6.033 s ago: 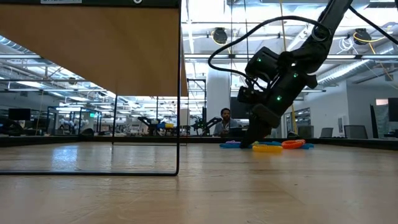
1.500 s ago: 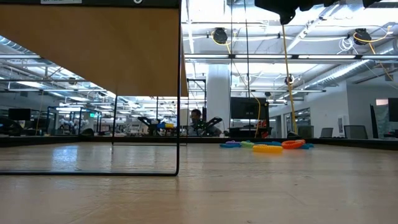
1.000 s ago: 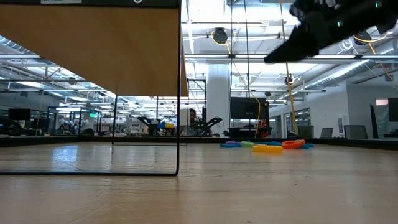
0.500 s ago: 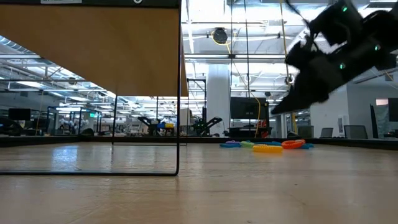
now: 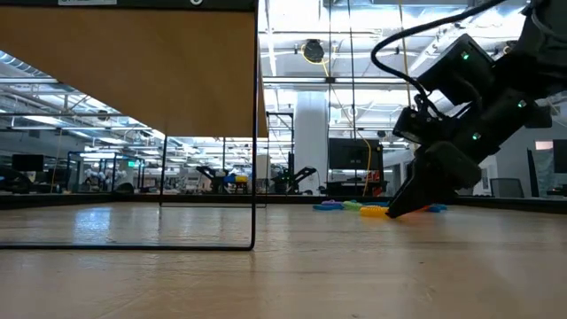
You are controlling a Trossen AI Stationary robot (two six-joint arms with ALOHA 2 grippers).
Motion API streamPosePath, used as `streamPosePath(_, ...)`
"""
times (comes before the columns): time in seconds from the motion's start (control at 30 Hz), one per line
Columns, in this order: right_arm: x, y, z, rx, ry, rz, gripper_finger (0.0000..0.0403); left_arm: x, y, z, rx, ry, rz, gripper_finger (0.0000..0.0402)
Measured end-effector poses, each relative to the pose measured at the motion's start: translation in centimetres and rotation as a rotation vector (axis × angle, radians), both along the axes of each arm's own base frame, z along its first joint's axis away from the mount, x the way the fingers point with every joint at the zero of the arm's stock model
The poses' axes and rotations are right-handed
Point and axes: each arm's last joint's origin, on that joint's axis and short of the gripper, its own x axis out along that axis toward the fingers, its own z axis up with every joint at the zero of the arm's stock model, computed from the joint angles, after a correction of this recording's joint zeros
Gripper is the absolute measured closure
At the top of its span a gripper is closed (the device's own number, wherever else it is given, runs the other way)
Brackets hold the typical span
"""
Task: Pick & Place Office Desk Supplies
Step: Put the yellow spring rubber band into the bottom green bin on the shelf
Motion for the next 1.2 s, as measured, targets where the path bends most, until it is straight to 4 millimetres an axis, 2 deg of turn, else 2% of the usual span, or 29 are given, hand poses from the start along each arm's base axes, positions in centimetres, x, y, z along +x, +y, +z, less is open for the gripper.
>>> streamPosePath(0.2,0.0,-0.3,-0.8,0.036,0.025,-0.065,0.021,0.0,0.0,0.0,-0.001,0.001,-0.001,0.0124)
streamPosePath(0.53,0.2,-0.3,-0.6,0.017,-0.001,-0.054,0.0367,0.0,0.0,-0.1,-0.002,0.009,-0.002,0.0124)
streamPosePath(0.6,0.3,-0.3,-0.5,0.001,-0.02,-0.027,0.0388,0.0,0.0,-0.1,-0.002,0.008,-0.002,0.0124)
streamPosePath(0.73,0.7,-0.2,0.0,-0.048,-0.078,0.024,0.0383,0.1,0.0,-0.2,-0.02,0.006,-0.003,0.0124)
streamPosePath(0.9,1.3,-0.2,2.5,-0.14,-0.233,0.064,0.0389,0.3,-0.1,-0.3,-0.063,-0.012,-0.025,0.0123)
streamPosePath(1.2,0.6,-0.2,8.9,-0.358,-0.571,0.102,0.0389,1.0,-0.4,-0.1,-0.128,-0.084,-0.088,0.0124)
